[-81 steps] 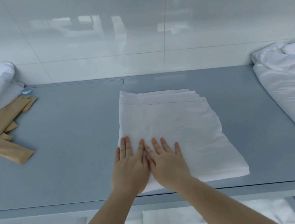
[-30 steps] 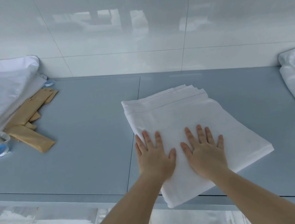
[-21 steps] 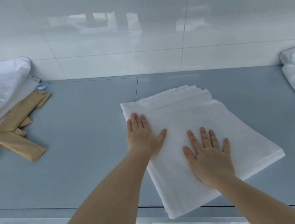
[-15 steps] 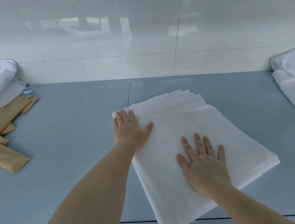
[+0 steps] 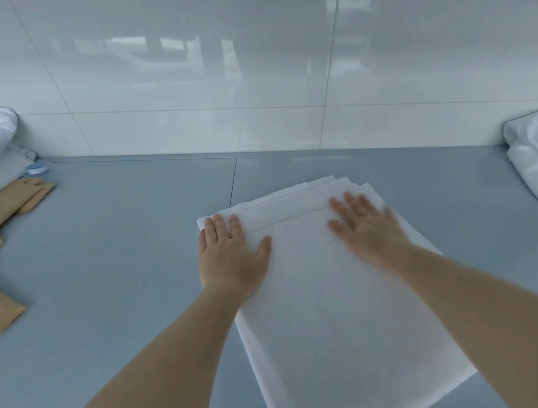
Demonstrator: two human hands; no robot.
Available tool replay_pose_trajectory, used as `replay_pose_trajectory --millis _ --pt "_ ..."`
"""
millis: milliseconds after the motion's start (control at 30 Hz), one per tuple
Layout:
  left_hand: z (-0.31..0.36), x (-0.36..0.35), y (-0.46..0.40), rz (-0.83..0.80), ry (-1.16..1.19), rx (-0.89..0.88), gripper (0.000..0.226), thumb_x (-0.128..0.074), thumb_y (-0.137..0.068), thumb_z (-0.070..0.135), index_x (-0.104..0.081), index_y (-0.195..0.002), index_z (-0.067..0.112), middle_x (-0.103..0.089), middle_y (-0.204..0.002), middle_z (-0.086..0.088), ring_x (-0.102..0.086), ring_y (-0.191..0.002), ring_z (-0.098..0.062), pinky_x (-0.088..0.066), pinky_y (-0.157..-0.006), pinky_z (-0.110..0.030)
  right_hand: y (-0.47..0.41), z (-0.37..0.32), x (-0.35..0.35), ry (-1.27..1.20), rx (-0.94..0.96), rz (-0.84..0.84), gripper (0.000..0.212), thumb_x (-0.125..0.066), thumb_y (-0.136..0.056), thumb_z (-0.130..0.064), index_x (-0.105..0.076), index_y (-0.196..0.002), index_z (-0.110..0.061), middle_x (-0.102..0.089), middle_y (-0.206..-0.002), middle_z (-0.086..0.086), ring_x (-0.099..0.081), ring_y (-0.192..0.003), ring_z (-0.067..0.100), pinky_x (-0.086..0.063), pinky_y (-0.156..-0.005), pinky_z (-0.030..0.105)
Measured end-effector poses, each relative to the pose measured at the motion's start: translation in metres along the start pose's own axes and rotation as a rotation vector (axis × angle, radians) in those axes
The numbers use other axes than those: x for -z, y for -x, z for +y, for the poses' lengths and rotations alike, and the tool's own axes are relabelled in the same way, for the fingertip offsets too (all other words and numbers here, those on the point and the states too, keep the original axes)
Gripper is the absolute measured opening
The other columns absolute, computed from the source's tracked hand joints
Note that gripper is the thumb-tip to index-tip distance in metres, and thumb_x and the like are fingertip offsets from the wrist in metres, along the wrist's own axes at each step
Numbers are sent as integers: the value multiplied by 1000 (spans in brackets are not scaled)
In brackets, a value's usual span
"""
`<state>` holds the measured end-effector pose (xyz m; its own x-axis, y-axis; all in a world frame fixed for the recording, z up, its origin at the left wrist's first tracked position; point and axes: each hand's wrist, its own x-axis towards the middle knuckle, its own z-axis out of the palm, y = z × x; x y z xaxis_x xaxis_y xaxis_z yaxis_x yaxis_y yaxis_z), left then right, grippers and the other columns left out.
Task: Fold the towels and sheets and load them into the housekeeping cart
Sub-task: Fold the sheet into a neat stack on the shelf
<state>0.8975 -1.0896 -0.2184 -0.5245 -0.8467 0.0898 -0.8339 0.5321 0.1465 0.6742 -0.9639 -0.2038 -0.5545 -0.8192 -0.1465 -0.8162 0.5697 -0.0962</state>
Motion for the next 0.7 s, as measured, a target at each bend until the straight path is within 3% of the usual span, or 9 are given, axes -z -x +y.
replay_pose_trajectory --millis 67,133,233,300,333,433,567,633,700 --pt "1 0 0 -2 3 0 84 -14 -90 67 -5 -154 12 -3 -161 -14 3 -149 -26 4 -120 -37 -9 35 10 21 -262 -77 60 -5 -94 -64 3 -150 -43 6 -160 -11 4 -148 16 6 -113 60" --pt "1 0 1 -1 4 1 84 -14 -90 67 -5 -154 12 -2 -161 -14 4 -149 -26 4 -120 -37 -16 40 14 124 -375 -20 61 -6 -96 -58 -7 -152 -34 2 -162 -2 6 -148 22 7 -109 67" --pt "1 1 2 0 11 -1 84 -14 -90 66 -5 -154 12 -3 -161 -14 4 -149 -26 4 -120 -37 -22 -11 11 80 -98 128 56 -13 -100 -51 -9 -152 -33 5 -161 -2 8 -148 19 7 -111 63" --pt "1 1 2 -4 22 -2 83 -15 -91 65 -6 -154 12 -3 -161 -13 4 -149 -26 4 -120 -37 -18 -46 2 -13 119 58 56 -12 -97 -58 -4 -150 -42 9 -160 -11 10 -147 13 8 -113 55" --pt "0 2 2 -12 28 -3 82 -15 -91 65 -6 -154 12 -3 -161 -13 4 -149 -25 4 -120 -37 -14 -51 -2 -36 141 29 58 -11 -95 -63 -1 -149 -45 10 -160 -13 11 -147 11 9 -114 52" --pt "1 3 2 -21 31 -2 81 -15 -92 64 -7 -154 13 -3 -161 -13 4 -149 -26 4 -120 -37 0 -12 -4 -67 -46 36 61 -9 -94 -65 3 -150 -45 10 -160 -13 6 -147 12 4 -117 51" --pt "3 5 5 -34 16 14 81 -15 -93 64 -6 -154 12 -4 -161 -14 3 -149 -27 3 -120 -38 37 37 5 -34 -300 -47 60 -7 -97 -57 2 -152 -35 -1 -162 -4 -2 -148 18 -1 -114 61" --pt "5 6 8 -42 6 29 81 -15 -93 64 -6 -154 12 -5 -161 -14 2 -148 -28 3 -120 -38 61 28 1 13 -319 -28 59 -7 -98 -54 2 -152 -32 3 -162 1 4 -148 22 0 -112 64" --pt "8 7 13 -50 -1 46 81 -15 -93 63 -5 -154 11 -5 -161 -15 2 -148 -28 3 -120 -38 94 6 -12 11 -220 -10 62 -4 -94 -60 6 -150 -38 10 -161 -3 9 -148 21 4 -113 61"
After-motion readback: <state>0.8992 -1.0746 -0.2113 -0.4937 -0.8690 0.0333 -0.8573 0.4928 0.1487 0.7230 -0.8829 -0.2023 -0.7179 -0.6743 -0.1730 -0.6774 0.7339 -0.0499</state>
